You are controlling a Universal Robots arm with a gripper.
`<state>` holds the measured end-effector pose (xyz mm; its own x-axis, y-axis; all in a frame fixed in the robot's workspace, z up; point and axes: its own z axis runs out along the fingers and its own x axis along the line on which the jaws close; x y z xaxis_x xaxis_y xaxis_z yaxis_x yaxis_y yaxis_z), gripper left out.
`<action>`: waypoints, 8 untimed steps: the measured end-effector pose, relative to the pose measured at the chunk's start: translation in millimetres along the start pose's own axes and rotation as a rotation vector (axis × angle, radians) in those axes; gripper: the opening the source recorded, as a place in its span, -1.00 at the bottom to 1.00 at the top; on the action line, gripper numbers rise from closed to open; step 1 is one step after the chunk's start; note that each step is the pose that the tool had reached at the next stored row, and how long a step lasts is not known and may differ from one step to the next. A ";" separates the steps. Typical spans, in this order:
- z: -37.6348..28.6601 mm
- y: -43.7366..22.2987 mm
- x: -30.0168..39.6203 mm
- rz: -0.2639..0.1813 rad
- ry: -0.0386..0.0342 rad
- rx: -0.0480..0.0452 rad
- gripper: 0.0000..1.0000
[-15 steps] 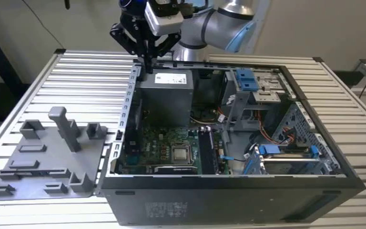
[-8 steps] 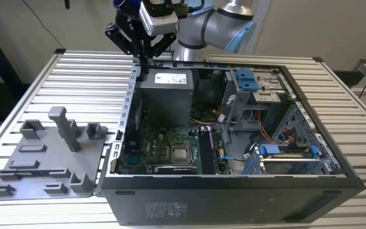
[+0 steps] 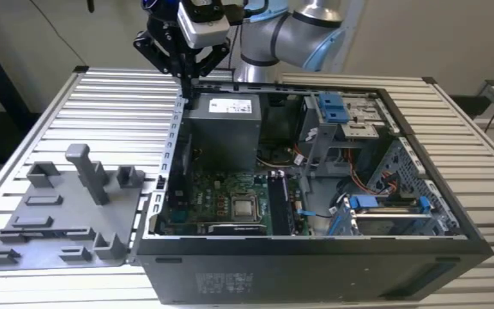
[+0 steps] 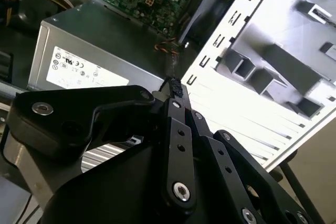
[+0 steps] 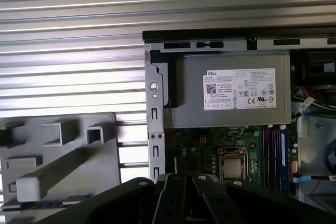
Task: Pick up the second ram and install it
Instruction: 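Reach for the second ram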
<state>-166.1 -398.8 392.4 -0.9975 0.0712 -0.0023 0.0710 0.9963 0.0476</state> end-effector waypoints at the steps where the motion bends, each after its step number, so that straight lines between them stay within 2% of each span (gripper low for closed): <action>1: 0.0 -0.1 1.2 0.000 0.0007 0.0001 -0.79; 8: 0.0 -0.7 9.7 0.000 0.0057 0.0005 -0.79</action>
<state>-175.8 -398.8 392.3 -0.9975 0.0712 0.0034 0.0712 0.9963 0.0471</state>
